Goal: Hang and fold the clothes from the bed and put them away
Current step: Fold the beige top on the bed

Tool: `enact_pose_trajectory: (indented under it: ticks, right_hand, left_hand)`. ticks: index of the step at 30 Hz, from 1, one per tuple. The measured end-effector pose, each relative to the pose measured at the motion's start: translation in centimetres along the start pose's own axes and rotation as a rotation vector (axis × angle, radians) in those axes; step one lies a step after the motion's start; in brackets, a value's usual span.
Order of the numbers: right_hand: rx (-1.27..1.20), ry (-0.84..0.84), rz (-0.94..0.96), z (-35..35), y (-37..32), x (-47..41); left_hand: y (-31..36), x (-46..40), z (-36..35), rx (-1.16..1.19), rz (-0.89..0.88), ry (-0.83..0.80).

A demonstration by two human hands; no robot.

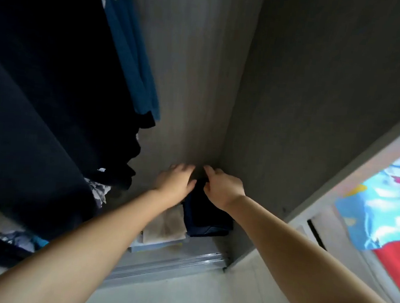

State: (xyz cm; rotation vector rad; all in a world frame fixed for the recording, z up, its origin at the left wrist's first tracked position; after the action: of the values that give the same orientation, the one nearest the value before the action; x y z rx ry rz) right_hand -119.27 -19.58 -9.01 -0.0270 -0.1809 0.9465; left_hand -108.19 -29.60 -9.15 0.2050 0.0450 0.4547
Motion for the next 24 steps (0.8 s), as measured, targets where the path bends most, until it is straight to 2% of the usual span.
enact_pose_trajectory:
  ticks: [4, 13, 19, 24]
  right_hand:
    - [-0.015, -0.004, -0.092, -0.2, 4.2, 4.5]
    - [0.003, -0.031, -0.295, -0.2, 16.0, 15.8]
    - [0.022, -0.012, -0.412, 1.1, 26.5, 27.5]
    - [0.030, -0.008, -0.572, 1.2, 35.4, 39.1]
  left_hand:
    - [4.2, 0.4, -0.2, 0.045, -0.079, -0.049]
    - [17.5, 2.9, -3.1, -0.097, -0.364, -0.148]
    - [31.5, 5.5, -4.9, -0.067, -0.458, -0.174]
    - [45.0, 8.0, -7.2, -0.045, -0.630, -0.168]
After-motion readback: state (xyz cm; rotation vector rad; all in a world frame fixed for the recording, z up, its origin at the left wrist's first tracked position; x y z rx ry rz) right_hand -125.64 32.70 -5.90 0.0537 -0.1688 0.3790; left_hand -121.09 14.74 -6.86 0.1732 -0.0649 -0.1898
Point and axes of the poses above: each hand's wrist, its own x-axis away from the middle knuckle, its own z-axis out of the back of the hand, y = z × x, the point moved 1 cm from there along -x, towards the middle knuckle, and after that the axes turned 8 degrees about -z, right-handed, at the moved point
